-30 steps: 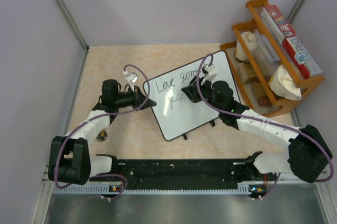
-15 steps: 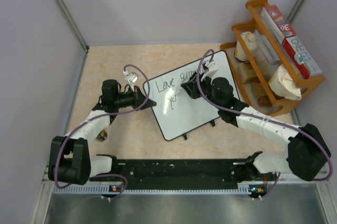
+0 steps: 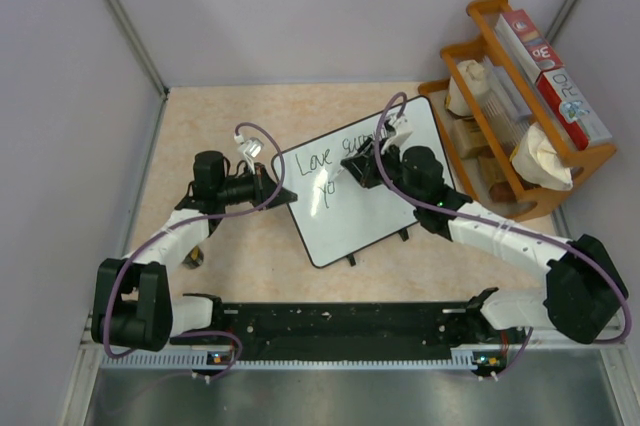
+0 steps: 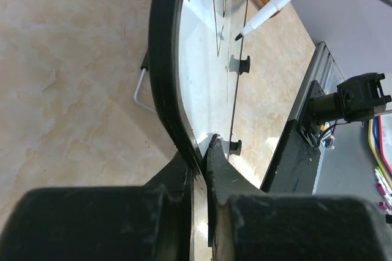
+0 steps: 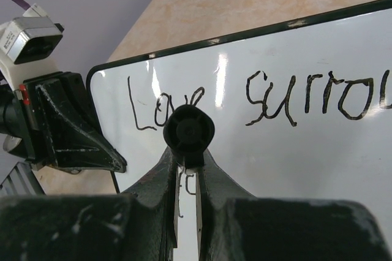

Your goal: Write a sentence on the whiteboard

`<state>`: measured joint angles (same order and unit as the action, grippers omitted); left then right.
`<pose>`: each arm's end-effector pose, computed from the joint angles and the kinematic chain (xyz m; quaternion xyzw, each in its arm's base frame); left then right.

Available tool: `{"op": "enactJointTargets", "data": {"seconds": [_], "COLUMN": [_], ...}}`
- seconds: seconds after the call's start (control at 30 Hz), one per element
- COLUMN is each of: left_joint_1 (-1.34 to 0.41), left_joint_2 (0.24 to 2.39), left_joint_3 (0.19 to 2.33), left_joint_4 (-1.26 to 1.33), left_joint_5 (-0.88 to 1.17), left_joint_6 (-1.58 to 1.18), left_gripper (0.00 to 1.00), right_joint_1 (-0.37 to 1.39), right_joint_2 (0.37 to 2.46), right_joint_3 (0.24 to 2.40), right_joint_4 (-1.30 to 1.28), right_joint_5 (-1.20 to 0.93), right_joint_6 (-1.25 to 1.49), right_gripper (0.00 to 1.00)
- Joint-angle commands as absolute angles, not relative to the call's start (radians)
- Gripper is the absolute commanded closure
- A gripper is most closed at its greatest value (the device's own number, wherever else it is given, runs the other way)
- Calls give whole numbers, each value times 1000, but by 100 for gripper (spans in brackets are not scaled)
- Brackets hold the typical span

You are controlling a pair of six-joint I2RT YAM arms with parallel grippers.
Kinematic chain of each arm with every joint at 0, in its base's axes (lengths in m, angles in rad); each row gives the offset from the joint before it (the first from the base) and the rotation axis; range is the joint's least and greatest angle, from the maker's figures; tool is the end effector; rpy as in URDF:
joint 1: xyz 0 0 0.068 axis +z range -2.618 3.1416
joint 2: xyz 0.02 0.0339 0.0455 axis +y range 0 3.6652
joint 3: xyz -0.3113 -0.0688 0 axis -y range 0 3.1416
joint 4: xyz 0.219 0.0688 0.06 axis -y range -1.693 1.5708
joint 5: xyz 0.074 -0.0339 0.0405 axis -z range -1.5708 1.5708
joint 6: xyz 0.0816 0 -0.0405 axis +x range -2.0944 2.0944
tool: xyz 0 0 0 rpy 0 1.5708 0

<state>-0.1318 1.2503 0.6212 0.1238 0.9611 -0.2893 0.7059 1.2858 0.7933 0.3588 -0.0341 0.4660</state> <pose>0.2291 -0.0979 0.2702 0.1740 0.7800 -0.4835 0.3572 0.2326 0.2019 0.3408 -0.1012 0.7459 0.3747 0.5413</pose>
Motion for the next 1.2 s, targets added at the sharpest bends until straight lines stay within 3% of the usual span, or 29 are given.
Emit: {"op": "enactJointTargets", "data": {"seconds": [0.0, 0.4, 1.17], "left_joint_1": [-156, -156, -158], "left_joint_2": [1279, 1278, 1282], "left_joint_3": [597, 597, 601], "left_joint_4": [83, 81, 77], "left_joint_5": [822, 824, 824], "left_joint_6": [-20, -23, -18], "left_gripper": [100, 100, 100], "right_joint_1": [695, 687, 689], "right_joint_2": [1209, 1178, 1249], "right_joint_3": [799, 764, 741], "right_joint_4": [411, 393, 388], "right_joint_5": [-34, 54, 21], "right_joint_6": [477, 416, 420], "right_gripper": [100, 100, 100]}}
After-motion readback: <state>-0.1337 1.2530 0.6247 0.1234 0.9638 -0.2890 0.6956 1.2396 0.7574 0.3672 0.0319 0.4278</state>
